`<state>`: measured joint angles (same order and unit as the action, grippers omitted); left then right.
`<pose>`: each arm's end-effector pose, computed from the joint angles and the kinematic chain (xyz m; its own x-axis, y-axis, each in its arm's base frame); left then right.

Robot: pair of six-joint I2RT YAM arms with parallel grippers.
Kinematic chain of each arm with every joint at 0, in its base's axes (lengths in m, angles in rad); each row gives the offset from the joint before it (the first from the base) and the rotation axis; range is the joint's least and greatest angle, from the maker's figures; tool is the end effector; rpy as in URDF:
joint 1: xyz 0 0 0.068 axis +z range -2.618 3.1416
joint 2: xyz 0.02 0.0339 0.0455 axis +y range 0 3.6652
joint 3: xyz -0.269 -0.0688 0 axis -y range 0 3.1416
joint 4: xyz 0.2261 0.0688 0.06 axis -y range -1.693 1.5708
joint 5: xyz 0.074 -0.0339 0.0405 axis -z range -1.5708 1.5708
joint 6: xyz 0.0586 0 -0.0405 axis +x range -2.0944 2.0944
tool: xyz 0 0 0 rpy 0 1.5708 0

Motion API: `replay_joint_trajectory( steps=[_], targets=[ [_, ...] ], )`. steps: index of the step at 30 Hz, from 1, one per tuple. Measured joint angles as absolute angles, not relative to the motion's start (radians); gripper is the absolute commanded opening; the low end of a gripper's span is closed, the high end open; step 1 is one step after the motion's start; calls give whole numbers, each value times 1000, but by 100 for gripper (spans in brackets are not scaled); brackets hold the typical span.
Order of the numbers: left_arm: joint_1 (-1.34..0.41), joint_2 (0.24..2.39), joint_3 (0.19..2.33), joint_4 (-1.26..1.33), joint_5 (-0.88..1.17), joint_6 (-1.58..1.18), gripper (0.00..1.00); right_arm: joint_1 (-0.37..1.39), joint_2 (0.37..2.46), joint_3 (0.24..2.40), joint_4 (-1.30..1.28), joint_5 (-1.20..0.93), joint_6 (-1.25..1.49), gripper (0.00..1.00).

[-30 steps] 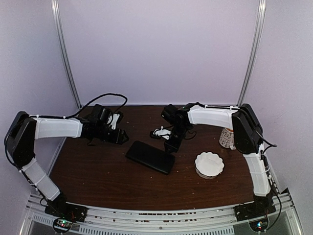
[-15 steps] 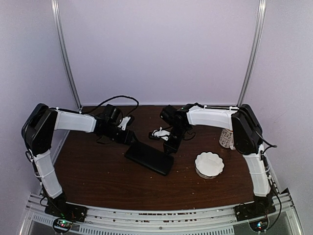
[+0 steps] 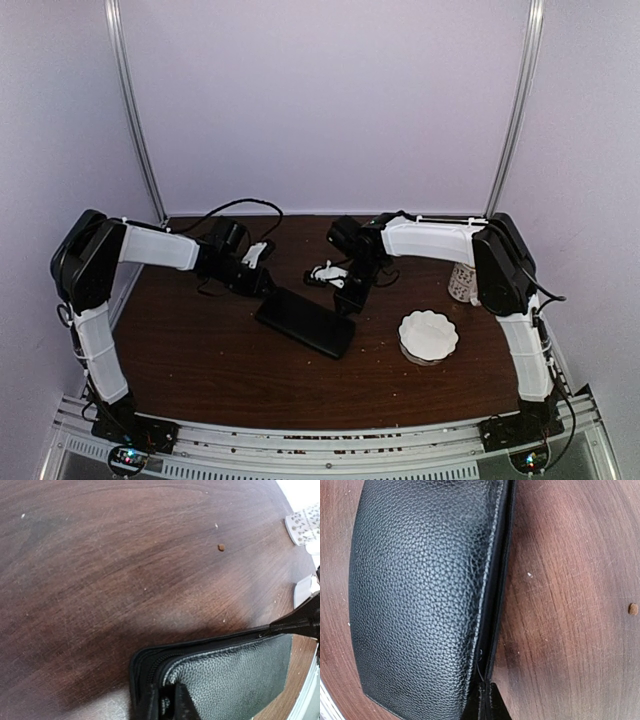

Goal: Sort the hair-cutting tools

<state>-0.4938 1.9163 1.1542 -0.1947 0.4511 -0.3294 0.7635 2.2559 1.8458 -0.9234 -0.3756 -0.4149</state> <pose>0.3305 -0.2069 0.1503 -0.8905 0.1487 -0.4299 0.3801 0.7625 -0.5235 0.3115 0.3279 0.1618 -0.3582 -0.8619 -0.3589 -0.9287 0.2896 0.2315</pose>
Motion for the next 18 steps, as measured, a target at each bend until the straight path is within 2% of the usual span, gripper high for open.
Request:
replay_joint_trajectory(
  steps=[2,18],
  targets=[
    [-489,1913,1151,-191,458,-332,0,764,2256,1845,-924,-375,-416,0],
    [-466,1804,968,-67,450,-402,0,706,2245,1772,-847,-448,-414,0]
  ],
)
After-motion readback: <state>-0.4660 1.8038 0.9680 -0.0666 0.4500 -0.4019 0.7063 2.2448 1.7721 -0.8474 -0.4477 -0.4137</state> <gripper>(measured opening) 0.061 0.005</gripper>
